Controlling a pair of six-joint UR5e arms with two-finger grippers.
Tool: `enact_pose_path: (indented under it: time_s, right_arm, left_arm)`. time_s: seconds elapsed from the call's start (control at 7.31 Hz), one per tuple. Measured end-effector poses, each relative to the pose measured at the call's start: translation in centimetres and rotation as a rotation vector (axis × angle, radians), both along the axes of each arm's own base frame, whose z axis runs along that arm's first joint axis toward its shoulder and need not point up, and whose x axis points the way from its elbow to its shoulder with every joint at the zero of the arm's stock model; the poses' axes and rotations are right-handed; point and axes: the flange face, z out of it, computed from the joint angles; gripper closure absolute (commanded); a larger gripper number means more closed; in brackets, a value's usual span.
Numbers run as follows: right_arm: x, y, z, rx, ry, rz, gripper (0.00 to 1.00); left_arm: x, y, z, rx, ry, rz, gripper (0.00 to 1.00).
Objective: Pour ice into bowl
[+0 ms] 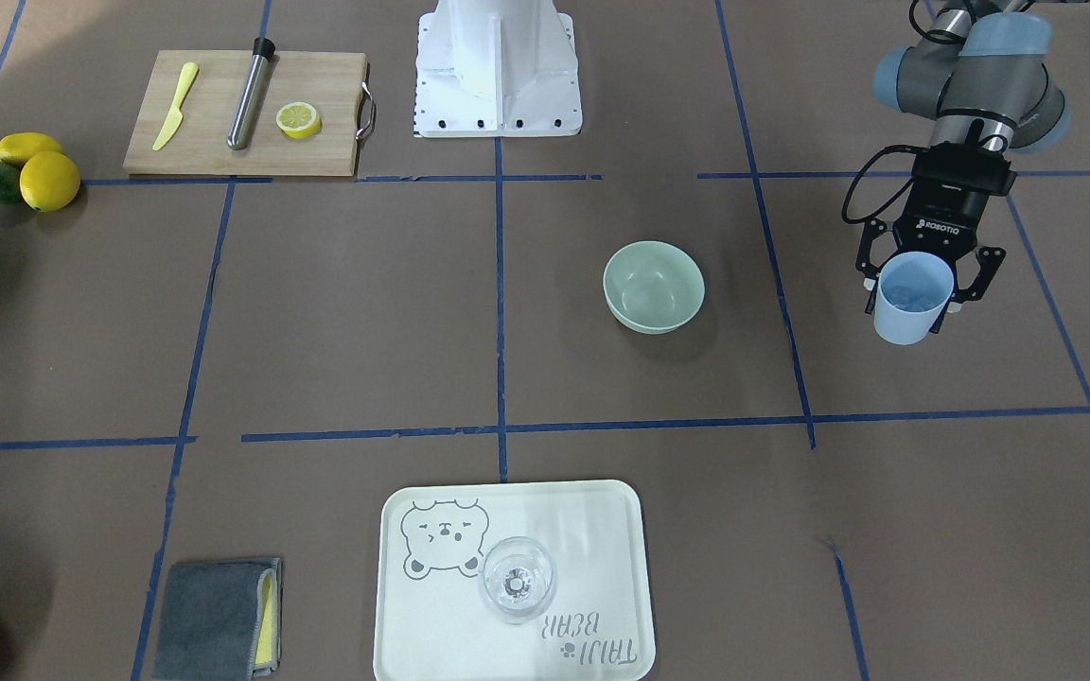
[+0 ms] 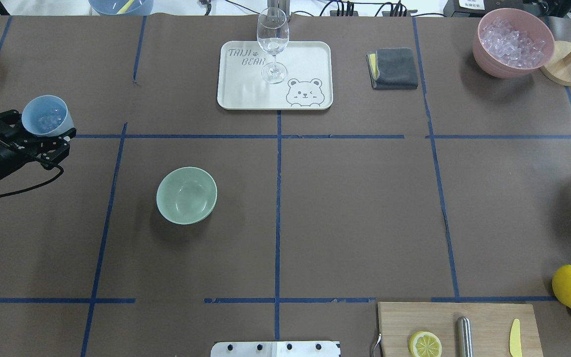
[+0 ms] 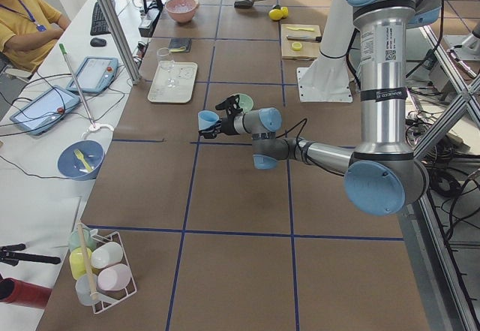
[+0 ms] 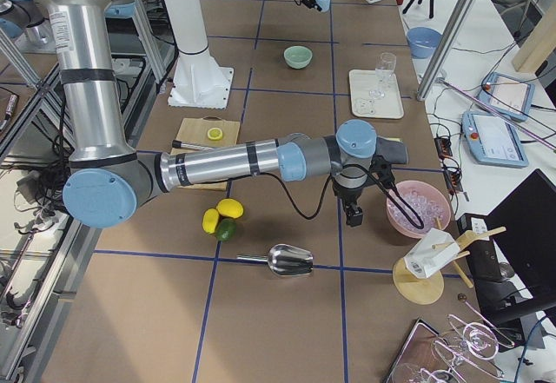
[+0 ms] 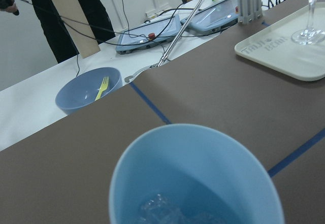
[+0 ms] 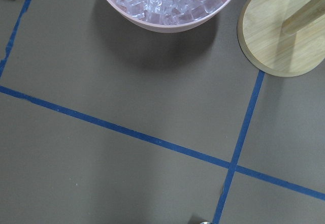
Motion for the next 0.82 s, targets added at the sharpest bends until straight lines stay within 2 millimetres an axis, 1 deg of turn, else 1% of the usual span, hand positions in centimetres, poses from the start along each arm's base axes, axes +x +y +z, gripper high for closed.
enact_pose_path:
  time_s: [0.14,0.27,0.41,0.55,0.82]
  right_arm:
    - [0.1,0.1,0.2,-0.008,0.000,0.004,0.00]
    - [0.4,0.4,0.7,-0.025,0.001,0.014,0.00]
    - [1.2,1.2,1.7,-0.047,0.003,0.029,0.00]
    - [1.9,2.0,2.7,-0.065,0.004,0.043,0.00]
    - [2.7,2.8,3.5,-0.079,0.004,0.058,0.00]
  left_arm:
    - [0.8,-0.7,-0.9,0.013,-0.036,-0.014,1.00]
    - [1.7,-1.6,-2.2,0.060,-0.116,-0.041,1.00]
    - [2.9,-1.9,-3.1,0.108,-0.193,-0.049,1.00]
    - [4.6,-1.6,-3.8,0.149,-0.247,-0.045,1.00]
    - [8.9,-0.3,-5.2,0.206,-0.352,-0.051,1.00]
